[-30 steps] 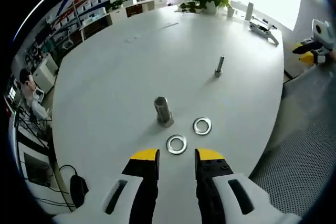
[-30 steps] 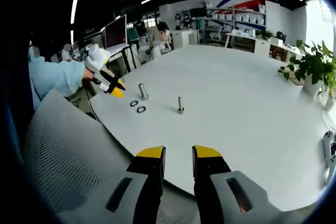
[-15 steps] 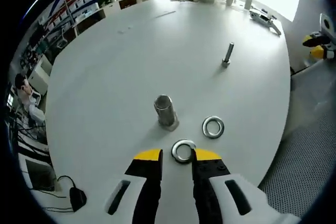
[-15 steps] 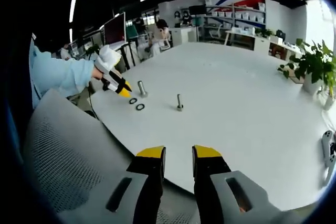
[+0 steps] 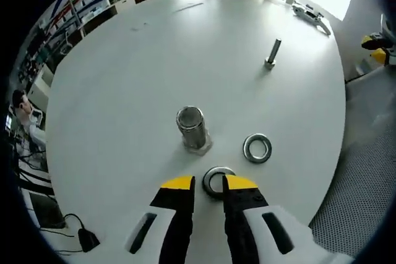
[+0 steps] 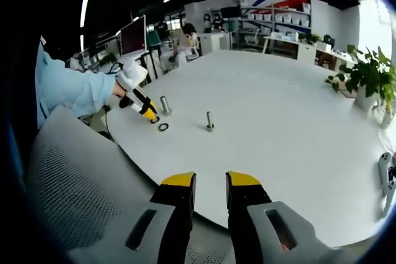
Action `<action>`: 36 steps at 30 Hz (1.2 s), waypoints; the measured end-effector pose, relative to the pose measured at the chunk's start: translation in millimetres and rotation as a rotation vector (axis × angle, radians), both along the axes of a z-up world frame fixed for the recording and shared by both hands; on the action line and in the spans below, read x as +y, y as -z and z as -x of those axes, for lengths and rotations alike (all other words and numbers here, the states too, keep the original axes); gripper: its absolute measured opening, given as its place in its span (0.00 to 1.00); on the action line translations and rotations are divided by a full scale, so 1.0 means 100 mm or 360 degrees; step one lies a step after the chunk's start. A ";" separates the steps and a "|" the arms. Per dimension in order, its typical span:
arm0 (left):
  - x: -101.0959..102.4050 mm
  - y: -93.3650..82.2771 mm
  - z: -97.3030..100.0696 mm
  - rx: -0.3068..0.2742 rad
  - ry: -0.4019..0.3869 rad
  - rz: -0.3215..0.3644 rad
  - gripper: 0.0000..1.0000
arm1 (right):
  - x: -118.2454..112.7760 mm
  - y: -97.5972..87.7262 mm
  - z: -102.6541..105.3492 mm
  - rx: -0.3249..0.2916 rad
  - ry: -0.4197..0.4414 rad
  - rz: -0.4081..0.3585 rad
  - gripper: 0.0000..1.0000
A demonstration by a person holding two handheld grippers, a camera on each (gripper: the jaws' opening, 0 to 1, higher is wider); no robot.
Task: Place the washer onto the threaded stud by aligning its center hole with the stud, sliding it down to the base, and recovering from edge contact or off-axis alignment until the washer reaches the visible bottom stop.
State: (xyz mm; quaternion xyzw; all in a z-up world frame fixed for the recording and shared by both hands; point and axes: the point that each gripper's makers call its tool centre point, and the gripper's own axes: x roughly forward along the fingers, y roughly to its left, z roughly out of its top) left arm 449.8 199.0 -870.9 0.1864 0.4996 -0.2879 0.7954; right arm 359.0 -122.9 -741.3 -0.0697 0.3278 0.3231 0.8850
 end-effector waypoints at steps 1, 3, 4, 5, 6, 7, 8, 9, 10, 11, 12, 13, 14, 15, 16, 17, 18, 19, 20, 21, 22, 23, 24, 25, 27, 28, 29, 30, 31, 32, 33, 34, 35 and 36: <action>0.00 0.03 0.00 0.0004 0.0002 -0.0007 0.16 | 0.00 0.00 0.00 0.0000 -0.0001 0.0011 0.22; 0.00 0.03 0.02 0.0004 0.0023 -0.0019 0.15 | -0.01 0.00 0.00 -0.0002 0.0002 0.0012 0.22; 0.00 0.02 0.01 -0.0007 0.0021 -0.0018 0.15 | -0.01 0.00 0.00 -0.0001 0.0004 0.0008 0.22; 0.00 0.02 0.01 -0.0008 0.0032 -0.0016 0.15 | -0.01 0.00 0.00 0.0000 0.0004 0.0008 0.22; 0.00 0.02 0.01 -0.0008 0.0027 -0.0015 0.14 | -0.01 0.01 0.00 0.0001 0.0002 0.0009 0.22; 0.00 0.02 0.01 -0.0009 0.0028 -0.0013 0.14 | -0.01 0.01 0.00 0.0002 -0.0001 0.0011 0.22; 0.00 0.03 0.01 -0.0011 0.0030 -0.0009 0.14 | -0.01 0.01 0.00 0.0003 -0.0001 0.0010 0.22; 0.00 0.02 0.01 -0.0011 0.0026 -0.0007 0.14 | -0.01 0.01 0.00 0.0004 0.0001 0.0008 0.22; 0.00 0.02 0.01 -0.0015 0.0022 -0.0009 0.12 | -0.01 0.01 0.00 0.0004 0.0001 0.0007 0.22; 0.00 0.03 0.03 -0.0021 0.0059 -0.0023 0.08 | -0.01 0.01 0.00 0.0004 0.0002 0.0007 0.22; 0.03 0.02 0.02 -0.0044 0.0147 -0.0078 0.03 | -0.01 0.01 0.00 0.0004 0.0004 0.0007 0.22; -0.01 0.02 0.05 -0.0040 0.0168 -0.0053 0.03 | -0.01 0.01 0.00 0.0004 0.0004 0.0006 0.22; 0.00 0.01 0.05 -0.0035 0.0115 -0.0048 0.03 | -0.01 0.01 0.00 0.0005 0.0003 0.0006 0.22; 0.01 0.00 0.04 -0.0015 0.0026 -0.0023 0.03 | -0.01 0.01 0.01 0.0006 0.0002 0.0012 0.22; 0.01 -0.01 0.04 -0.0007 -0.0007 -0.0010 0.03 | -0.01 0.01 0.01 0.0006 0.0001 0.0015 0.22; 0.02 -0.01 0.02 -0.0006 0.0003 -0.0011 0.03 | -0.01 0.01 0.00 0.0001 0.0003 0.0014 0.22; 0.02 0.00 0.03 -0.0006 -0.0001 -0.0012 0.03 | -0.01 0.01 0.00 -0.0001 0.0007 0.0011 0.22; 0.01 -0.01 0.03 -0.0003 -0.0008 -0.0015 0.02 | -0.01 0.00 0.00 -0.0003 0.0008 0.0009 0.22; 0.02 0.00 0.04 0.0005 -0.0015 -0.0019 0.02 | -0.02 0.00 0.00 -0.0003 0.0008 0.0010 0.22; 0.02 -0.01 0.07 0.0023 -0.0054 -0.0007 0.02 | -0.02 0.00 0.00 -0.0003 0.0008 0.0011 0.22; 0.00 -0.01 0.08 0.0040 -0.0086 0.0029 0.02 | -0.02 0.00 0.00 -0.0005 0.0009 0.0009 0.22; 0.00 -0.03 0.10 0.0051 -0.0105 0.0046 0.02 | -0.02 0.00 0.00 -0.0007 0.0014 0.0006 0.22; 0.02 -0.05 0.11 0.0045 -0.0112 0.0053 0.02 | -0.02 -0.01 -0.01 -0.0008 0.0016 0.0005 0.22; 0.02 -0.06 0.12 0.0054 -0.0125 0.0066 0.02 | -0.02 -0.01 -0.01 -0.0010 0.0019 0.0001 0.22; 0.02 -0.13 0.13 0.0051 -0.0168 0.0098 0.02 | -0.03 -0.01 -0.02 -0.0015 0.0024 -0.0003 0.22; 0.02 -0.16 0.13 0.0046 -0.0177 0.0105 0.02 | -0.03 -0.02 -0.02 -0.0015 0.0026 -0.0005 0.22; 0.02 -0.19 0.13 0.0041 -0.0193 0.0115 0.02 | -0.03 -0.02 -0.02 -0.0016 0.0025 -0.0005 0.22; 0.02 -0.23 0.13 0.0038 -0.0215 0.0134 0.02 | -0.02 -0.02 -0.01 -0.0016 0.0024 -0.0006 0.22; 0.02 -0.26 0.12 0.0036 -0.0235 0.0152 0.02 | -0.02 -0.02 -0.01 -0.0016 0.0023 -0.0007 0.22; 0.01 -0.29 0.12 0.0034 -0.0259 0.0174 0.02 | -0.02 -0.01 -0.01 -0.0016 0.0021 -0.0005 0.22; 0.01 -0.31 0.11 0.0030 -0.0267 0.0183 0.02 | -0.02 -0.01 -0.01 -0.0015 0.0020 -0.0005 0.22; 0.01 -0.35 0.10 0.0020 -0.0277 0.0189 0.02 | -0.02 -0.01 -0.01 -0.0014 0.0018 -0.0005 0.22; 0.01 -0.37 0.09 0.0013 -0.0282 0.0192 0.02 | -0.02 -0.02 -0.01 -0.0015 0.0018 -0.0005 0.22; 0.00 -0.40 0.08 0.0006 -0.0284 0.0194 0.02 | -0.02 -0.02 -0.02 -0.0017 0.0019 -0.0007 0.22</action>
